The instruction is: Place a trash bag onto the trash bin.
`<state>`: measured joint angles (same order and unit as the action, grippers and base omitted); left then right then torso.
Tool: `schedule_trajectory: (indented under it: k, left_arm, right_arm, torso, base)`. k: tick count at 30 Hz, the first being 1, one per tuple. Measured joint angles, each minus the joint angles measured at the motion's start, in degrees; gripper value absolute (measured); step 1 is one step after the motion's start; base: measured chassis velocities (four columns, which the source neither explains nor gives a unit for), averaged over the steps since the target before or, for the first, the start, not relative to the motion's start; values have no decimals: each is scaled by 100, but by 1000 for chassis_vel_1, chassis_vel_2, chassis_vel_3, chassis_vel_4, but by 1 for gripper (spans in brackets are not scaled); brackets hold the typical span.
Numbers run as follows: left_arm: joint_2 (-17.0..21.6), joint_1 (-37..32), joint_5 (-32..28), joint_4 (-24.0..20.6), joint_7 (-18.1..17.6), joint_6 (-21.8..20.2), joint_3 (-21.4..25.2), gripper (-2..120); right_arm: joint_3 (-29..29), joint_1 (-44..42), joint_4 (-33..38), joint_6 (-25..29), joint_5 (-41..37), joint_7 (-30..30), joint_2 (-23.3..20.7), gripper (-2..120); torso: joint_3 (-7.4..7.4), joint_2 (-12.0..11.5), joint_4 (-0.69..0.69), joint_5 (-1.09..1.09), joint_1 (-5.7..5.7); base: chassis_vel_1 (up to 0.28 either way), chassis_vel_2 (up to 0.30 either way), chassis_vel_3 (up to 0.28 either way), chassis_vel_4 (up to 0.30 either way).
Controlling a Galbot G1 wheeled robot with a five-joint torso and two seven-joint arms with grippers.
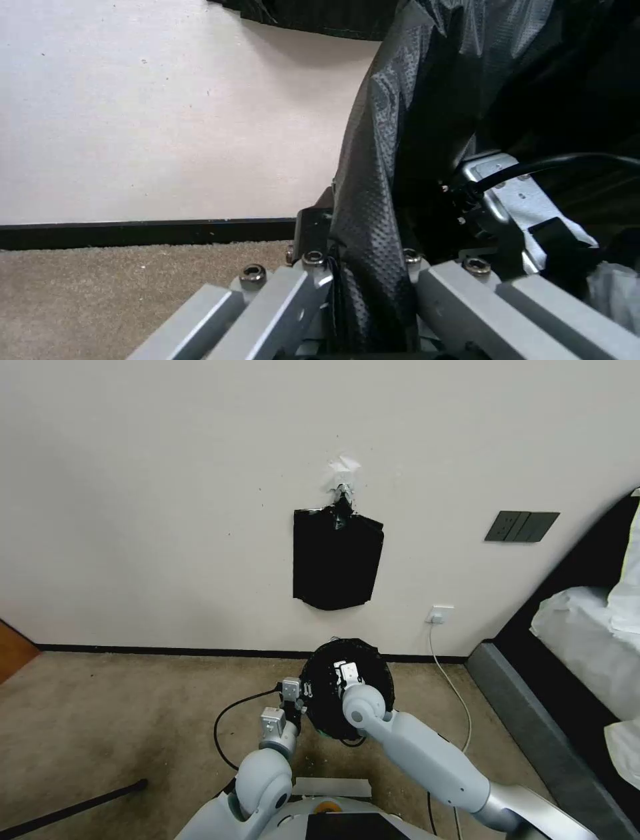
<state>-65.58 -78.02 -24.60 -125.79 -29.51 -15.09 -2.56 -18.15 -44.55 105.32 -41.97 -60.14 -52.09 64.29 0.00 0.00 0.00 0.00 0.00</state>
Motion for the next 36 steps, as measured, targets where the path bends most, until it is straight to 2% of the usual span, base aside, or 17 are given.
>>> schedule_trajectory:
  k: [15,18,21,23,25,26,28,29,30,31,33,34,36]
  left_arm:
    - [26,-45,-42,-77,13,-18,23,1]
    - [21,-68,-51,-73,10,-19,42,1]
    - [-36,-87,-307,-25,-144,-105,99,1]
    - [-49,-82,-367,-12,-183,-125,109,1]
    - [-137,-33,-740,59,-403,-244,141,1]
    - [-137,-33,-740,59,-403,-244,141,1]
    - [-278,37,-1303,127,-773,-350,147,1]
    - [-278,37,-1303,127,-773,-350,147,1]
    - [-428,98,-1822,181,-1102,-412,146,1]
    - [-514,136,-2092,220,-1269,-439,150,1]
    - [-581,164,-2260,253,-1376,-459,155,1]
    - [-717,255,-2583,398,-1621,-521,186,1]
    - [-743,279,-2638,444,-1675,-534,190,1]
  right_arm:
    - [44,-30,-32,5,-14,17,-17,0]
    - [74,-60,198,5,-70,17,-82,0]
    - [157,-166,849,3,-261,43,-330,10]
    - [177,-191,959,3,-310,50,-380,14]
    - [329,-349,1400,0,-552,158,-575,25]
    - [329,-349,1400,0,-552,158,-575,25]
    - [489,-559,1846,-1,-727,368,-764,35]
    - [489,-559,1846,-1,-727,368,-764,35]
    - [613,-732,2098,-3,-754,555,-891,41]
    - [715,-848,2266,-2,-763,676,-965,45]
    - [790,-927,2369,-3,-769,748,-1014,48]
    - [983,-1119,2572,-4,-773,885,-1116,55]
    - [1052,-1179,2626,-4,-773,926,-1145,59]
  torso:
    - [0,0,0,0,0]
    - [0,0,0,1,0]
    - [0,0,0,1,0]
    - [0,0,1,0,0]
    - [0,0,0,1,0]
    - [0,0,0,1,0]
    - [0,0,0,1,0]
    - [0,0,0,1,0]
    - [0,0,0,1,0]
    - [-1,0,-1,1,0]
    - [-1,0,-1,0,-1]
    - [0,0,-2,2,-1]
    - [0,0,-1,2,-1]
  base:
    - [0,0,0,0]
    - [0,0,0,0]
    - [0,0,0,0]
    - [0,0,0,0]
    - [0,0,0,0]
    - [0,0,0,0]
    - [0,0,0,0]
    - [0,0,0,0]
    - [0,0,0,0]
    - [0,0,0,0]
    - [0,0,0,0]
    - [0,0,0,0]
    - [0,0,0,0]
